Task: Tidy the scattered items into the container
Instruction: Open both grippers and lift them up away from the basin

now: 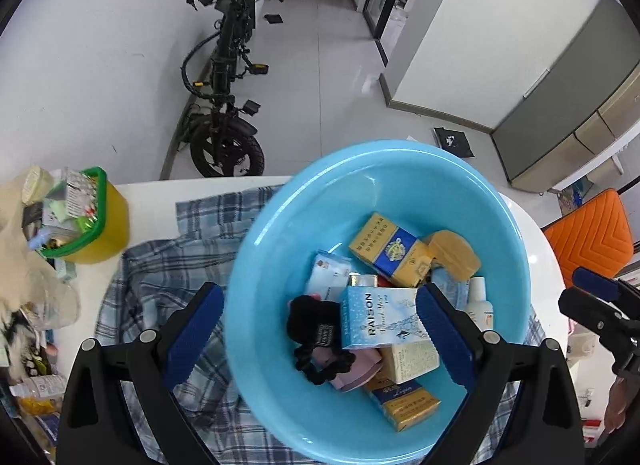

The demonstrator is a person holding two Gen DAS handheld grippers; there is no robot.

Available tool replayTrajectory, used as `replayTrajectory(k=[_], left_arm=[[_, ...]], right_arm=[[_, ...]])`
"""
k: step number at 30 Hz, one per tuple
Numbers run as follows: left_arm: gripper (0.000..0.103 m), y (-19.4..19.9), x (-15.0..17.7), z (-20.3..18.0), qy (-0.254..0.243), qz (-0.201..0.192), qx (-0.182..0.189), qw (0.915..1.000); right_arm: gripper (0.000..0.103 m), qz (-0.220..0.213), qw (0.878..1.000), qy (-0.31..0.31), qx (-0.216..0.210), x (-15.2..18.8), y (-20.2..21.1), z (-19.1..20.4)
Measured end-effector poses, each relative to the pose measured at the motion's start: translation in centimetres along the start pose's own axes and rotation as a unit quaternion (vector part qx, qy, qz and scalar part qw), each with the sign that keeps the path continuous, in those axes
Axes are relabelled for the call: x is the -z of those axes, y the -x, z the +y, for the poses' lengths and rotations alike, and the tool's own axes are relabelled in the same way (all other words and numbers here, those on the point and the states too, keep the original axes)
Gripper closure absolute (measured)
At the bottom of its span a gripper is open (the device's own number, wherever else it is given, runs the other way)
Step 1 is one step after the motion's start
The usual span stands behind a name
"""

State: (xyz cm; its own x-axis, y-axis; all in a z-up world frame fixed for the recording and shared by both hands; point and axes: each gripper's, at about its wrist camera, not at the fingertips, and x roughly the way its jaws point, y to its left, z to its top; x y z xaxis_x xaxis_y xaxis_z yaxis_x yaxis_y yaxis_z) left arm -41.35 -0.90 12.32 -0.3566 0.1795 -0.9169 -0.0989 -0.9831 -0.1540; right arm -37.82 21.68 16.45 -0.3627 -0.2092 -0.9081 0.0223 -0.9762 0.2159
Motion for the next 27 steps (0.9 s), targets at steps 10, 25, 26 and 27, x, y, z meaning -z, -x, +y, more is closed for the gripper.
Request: replayTrajectory(k=[10, 25, 26, 27], left_arm=[[0.004, 6.9, 0.7, -0.6, -0.047, -0.182, -0.075, 0.9792], [0.000, 10.4, 7.3, -5.1, -0.149, -0.452, -0.158, 0.8650], [0.000, 10.4, 7.5, -5.3, -0.155, -0.453, -0.153, 0.8647], [0.000, 10.5, 7.7, -5.5, -0.157, -0.454, -0.148, 0.8645]], right_arm=[[0.030, -0.153, 0.987, 0.041, 0.020, 1.1, 3.9, 1.5], [0.000, -0.429, 0.899, 0.046, 0.079, 6.3, 9.0, 2.7], [0.000, -0.430, 0.898, 0.048, 0.082, 6.4, 9.0, 2.7], [0.000, -0.429, 0.898, 0.049, 0.083, 6.4, 8.9, 2.7]])
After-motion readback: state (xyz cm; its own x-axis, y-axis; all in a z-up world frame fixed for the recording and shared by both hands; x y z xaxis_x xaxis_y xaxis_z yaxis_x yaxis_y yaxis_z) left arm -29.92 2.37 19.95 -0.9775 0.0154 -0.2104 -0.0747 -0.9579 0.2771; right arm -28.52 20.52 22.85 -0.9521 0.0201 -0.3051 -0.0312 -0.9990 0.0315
